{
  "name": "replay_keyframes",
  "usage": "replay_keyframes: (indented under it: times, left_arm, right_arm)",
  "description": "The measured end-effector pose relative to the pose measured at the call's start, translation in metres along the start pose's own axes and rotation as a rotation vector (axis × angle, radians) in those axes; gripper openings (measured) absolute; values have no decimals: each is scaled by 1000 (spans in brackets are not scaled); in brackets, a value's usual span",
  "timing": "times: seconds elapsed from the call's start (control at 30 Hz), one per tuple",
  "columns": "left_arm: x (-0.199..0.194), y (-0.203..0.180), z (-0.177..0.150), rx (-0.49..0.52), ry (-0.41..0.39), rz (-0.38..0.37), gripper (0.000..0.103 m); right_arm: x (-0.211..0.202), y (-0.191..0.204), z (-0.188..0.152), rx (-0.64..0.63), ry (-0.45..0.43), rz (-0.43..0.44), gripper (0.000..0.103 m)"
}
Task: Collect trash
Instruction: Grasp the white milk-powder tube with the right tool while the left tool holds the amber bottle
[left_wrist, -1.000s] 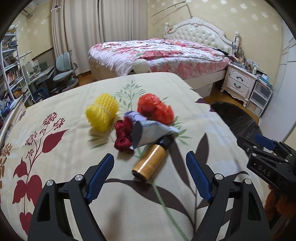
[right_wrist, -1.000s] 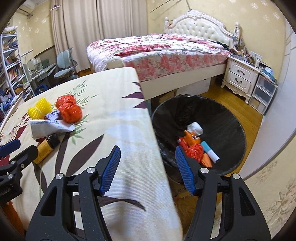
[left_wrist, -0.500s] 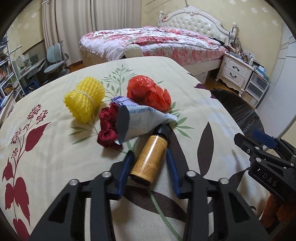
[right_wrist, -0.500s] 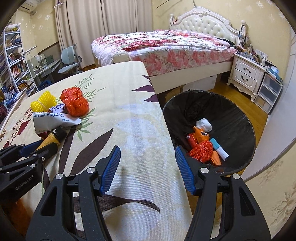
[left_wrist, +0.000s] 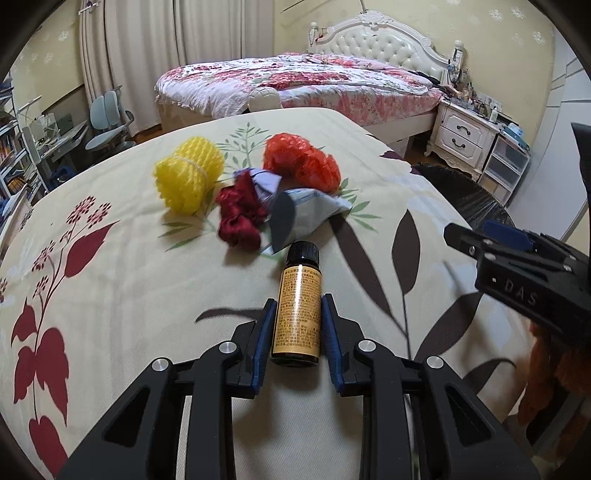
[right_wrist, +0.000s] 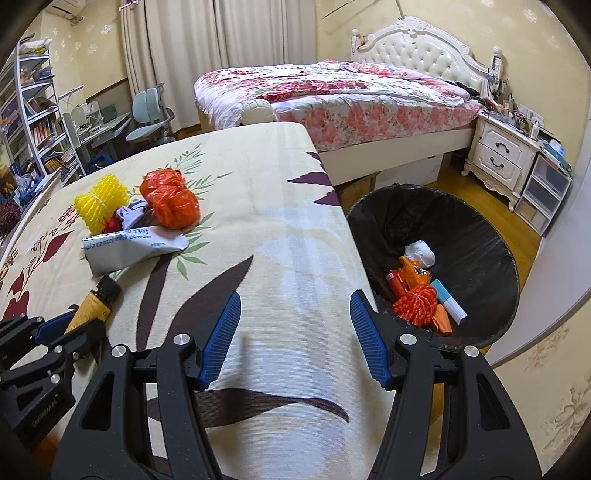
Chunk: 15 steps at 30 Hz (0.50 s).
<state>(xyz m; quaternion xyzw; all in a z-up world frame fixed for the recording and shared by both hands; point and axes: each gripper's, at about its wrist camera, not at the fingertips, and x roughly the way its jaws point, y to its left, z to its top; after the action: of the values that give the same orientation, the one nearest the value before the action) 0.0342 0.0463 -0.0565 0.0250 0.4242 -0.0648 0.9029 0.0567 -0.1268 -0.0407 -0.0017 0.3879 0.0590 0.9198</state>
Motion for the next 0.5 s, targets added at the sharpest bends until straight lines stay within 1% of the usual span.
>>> replay_keyframes:
  times: [0.2,0.5]
  left_arm:
    - [-9,28,-8,-48,-4,50,28]
    - [-5,83,-2,-135,-11,138,28]
  right_arm:
    - [-1,20,6,-37,-5,25,60]
    - [0,62,30,-95,-32,83,60]
